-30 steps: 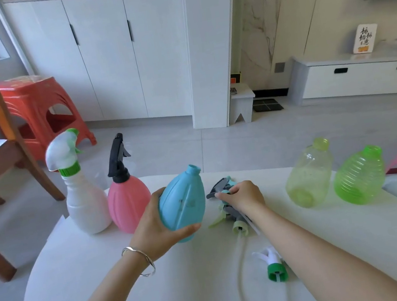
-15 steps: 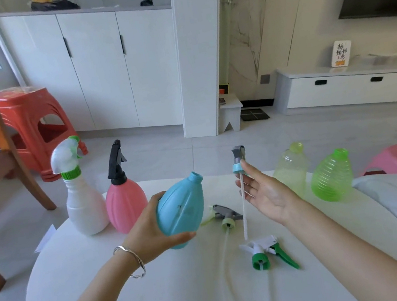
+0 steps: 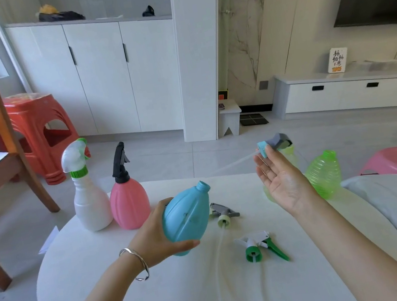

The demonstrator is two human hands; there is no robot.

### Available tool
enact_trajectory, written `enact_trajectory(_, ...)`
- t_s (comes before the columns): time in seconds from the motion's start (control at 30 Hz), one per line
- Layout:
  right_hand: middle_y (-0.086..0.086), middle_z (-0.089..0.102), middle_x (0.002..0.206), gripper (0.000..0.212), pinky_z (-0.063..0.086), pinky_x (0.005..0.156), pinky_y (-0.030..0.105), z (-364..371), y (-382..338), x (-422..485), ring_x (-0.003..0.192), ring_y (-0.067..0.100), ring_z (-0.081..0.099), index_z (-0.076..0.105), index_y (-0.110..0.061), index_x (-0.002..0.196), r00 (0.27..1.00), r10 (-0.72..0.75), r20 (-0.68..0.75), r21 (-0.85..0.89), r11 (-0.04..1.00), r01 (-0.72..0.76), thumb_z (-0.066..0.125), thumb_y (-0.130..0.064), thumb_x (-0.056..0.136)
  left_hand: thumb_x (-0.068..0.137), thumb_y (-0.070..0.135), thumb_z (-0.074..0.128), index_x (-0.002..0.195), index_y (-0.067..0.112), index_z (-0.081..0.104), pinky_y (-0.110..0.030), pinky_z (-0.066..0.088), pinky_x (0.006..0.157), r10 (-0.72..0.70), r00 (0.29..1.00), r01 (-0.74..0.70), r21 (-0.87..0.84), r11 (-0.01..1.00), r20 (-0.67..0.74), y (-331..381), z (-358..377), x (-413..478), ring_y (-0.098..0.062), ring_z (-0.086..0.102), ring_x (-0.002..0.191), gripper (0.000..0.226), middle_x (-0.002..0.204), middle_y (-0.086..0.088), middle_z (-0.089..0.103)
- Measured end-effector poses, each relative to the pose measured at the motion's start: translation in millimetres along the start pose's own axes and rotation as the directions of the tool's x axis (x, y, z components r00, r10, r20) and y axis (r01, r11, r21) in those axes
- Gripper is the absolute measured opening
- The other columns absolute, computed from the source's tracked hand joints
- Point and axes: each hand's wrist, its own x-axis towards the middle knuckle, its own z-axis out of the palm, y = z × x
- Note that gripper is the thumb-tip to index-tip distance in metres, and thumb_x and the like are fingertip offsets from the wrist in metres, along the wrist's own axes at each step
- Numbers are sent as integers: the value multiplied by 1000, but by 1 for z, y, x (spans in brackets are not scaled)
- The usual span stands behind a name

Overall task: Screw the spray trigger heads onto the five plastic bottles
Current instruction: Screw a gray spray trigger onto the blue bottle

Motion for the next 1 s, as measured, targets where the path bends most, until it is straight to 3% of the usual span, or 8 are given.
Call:
enact_trajectory(0.13,-4,69,96,11,46,85,23,6,10,-7,89,8,65,67,-21,93,1000,-3,22,-154,988,7,66,-17,83,47,56,82,130,37,33,-30,54,86,30,999,-31,17,999,22,3,3,0,-4,55,105,99,119,15,52)
enact_trajectory(0.4,-9,74,96,17,47,90,21,17,34,-18,100,6,65,68,-22,98,970,36,239,-406,911,66,68,-17,82,48,52,83,129,37,35,-27,56,81,61,996,-56,-82,995,62,20,11,3,-4,59,103,95,116,16,56)
enact_trajectory(0.57,-3,74,103,30,50,90,22,18,34,-19,103,9,66,70,-18,100,949,125,288,-356,934,-14,71,-28,71,46,52,82,127,33,36,-16,53,70,41,995,-29,-121,992,96,28,14,5,-1,60,97,95,113,12,56)
enact_trajectory(0.67,-1,73,107,35,52,82,17,16,28,-18,103,9,67,70,-16,104,929,168,330,-316,947,-59,69,-28,72,45,51,81,122,30,39,-13,51,59,-23,991,55,-247,967,131,32,16,7,-4,63,90,91,109,8,58)
enact_trajectory(0.73,0,73,108,32,52,82,18,15,24,-17,103,9,66,71,-16,103,931,157,330,-289,955,-59,68,-26,73,44,54,80,120,30,43,-14,50,61,-58,988,105,-346,932,144,35,16,8,-3,66,87,87,108,5,61)
enact_trajectory(0.8,0,73,108,30,52,85,20,15,21,-16,104,11,66,71,-15,102,943,122,311,-252,967,-42,68,-24,73,47,54,79,119,29,49,-18,53,67,-75,981,156,-509,847,177,37,17,9,-5,68,91,83,113,-1,64)
enact_trajectory(0.9,0,73,106,29,52,89,20,14,20,-16,101,10,67,71,-13,101,953,62,296,-157,987,-16,67,-19,73,57,52,76,117,26,58,-29,57,70,-87,958,274,-780,563,274,39,19,12,-18,70,96,68,113,-5,71)
enact_trajectory(1.0,-1,74,104,28,52,88,18,14,24,-18,101,9,66,72,-14,100,952,23,304,-121,993,14,68,-17,72,63,61,72,105,26,66,-37,59,65,-176,933,354,-886,299,313,37,22,18,-27,72,87,54,99,-9,75)
